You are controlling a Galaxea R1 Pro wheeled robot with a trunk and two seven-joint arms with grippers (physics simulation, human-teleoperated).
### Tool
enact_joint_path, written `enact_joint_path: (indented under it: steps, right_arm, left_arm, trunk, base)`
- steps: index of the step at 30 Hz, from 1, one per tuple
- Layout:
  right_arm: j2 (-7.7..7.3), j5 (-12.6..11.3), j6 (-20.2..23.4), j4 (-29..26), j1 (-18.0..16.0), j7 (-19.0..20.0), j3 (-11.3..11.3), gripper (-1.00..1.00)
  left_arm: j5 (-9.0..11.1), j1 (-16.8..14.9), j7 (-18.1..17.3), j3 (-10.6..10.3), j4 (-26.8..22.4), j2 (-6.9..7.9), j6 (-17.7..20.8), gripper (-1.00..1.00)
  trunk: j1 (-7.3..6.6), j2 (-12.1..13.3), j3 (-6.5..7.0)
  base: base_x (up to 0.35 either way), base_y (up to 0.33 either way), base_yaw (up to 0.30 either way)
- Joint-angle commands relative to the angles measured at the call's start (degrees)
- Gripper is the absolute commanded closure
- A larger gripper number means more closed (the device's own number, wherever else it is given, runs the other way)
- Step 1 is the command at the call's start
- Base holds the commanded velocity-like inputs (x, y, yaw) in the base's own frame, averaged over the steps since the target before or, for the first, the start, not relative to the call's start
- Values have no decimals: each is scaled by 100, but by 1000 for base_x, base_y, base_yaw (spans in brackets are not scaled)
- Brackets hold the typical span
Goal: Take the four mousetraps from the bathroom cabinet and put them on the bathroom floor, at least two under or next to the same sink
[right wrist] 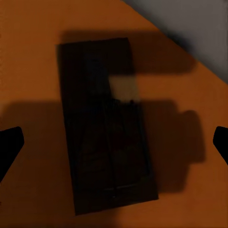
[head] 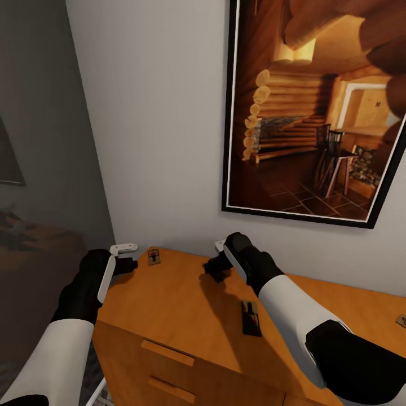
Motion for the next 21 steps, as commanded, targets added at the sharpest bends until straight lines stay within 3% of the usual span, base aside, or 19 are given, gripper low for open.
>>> enact_joint_path:
  steps: [1,7,21]
  right_arm:
    - [0,-37,19,0,-6,-21,11,-100]
    - [0,-63,19,1,-6,46,321,-100]
    - [0,-62,19,14,-6,422,504,-100]
  left_arm:
    - [4,-3,15,0,-6,1,25,-100]
    - [4,-5,15,0,-5,-4,25,-100]
    - [3,-4,15,0,-5,1,28,-100]
  trunk:
    - [0,-4,-7]
    - [0,-4,-7]
    - [0,-4,-7]
  base:
    - [0,0,0]
    - [0,0,0]
    - [0,0,0]
